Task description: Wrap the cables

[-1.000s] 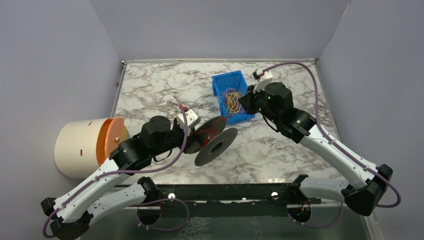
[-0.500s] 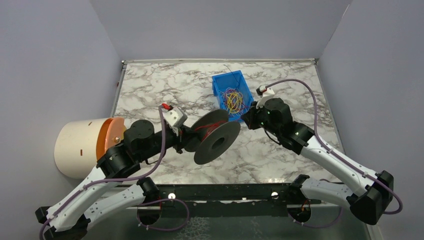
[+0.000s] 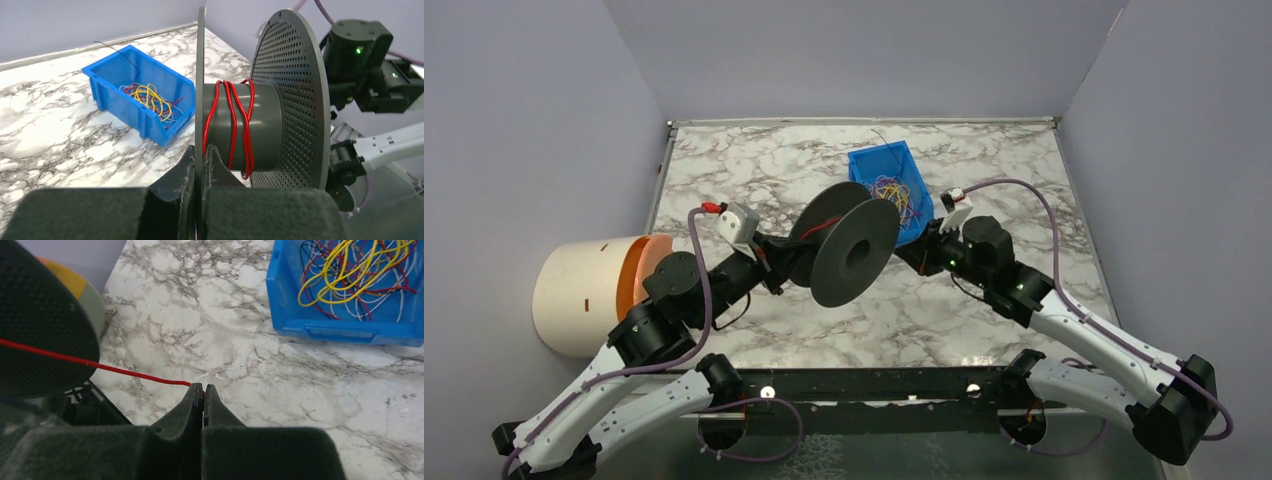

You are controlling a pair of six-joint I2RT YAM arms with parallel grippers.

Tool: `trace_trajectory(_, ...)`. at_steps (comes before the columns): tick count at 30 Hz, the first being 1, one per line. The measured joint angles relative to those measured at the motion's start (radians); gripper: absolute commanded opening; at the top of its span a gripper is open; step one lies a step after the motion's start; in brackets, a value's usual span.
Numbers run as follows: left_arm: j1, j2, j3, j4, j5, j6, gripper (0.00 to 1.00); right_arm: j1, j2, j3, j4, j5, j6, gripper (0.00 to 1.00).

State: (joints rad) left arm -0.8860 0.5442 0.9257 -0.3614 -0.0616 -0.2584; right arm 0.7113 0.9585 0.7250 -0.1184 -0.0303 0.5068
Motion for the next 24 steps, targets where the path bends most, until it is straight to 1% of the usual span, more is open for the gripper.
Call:
trace_trajectory(4,-0.001,0.007,-0.025,0.04,-0.062,-0.031,0.0,0.0,-0.014,-0.053,0.051,-0.049,0.035,0.01)
trace_trajectory(11,-0.006,0.065,-0.027,0.106,-0.154,-0.076,0.0,0.006,-0.005,-0.111,0.154,-0.126,0.1,0.01)
trace_trajectory(18,-0.007,0.12,-0.033,0.169,-0.268,-0.153,0.0,0.078,0.006,-0.159,0.286,-0.141,0.148,0.01)
trace_trajectory(24,-0.009,0.174,-0.03,0.167,-0.426,-0.283,0.0,0.146,0.01,-0.172,0.368,-0.127,0.15,0.01)
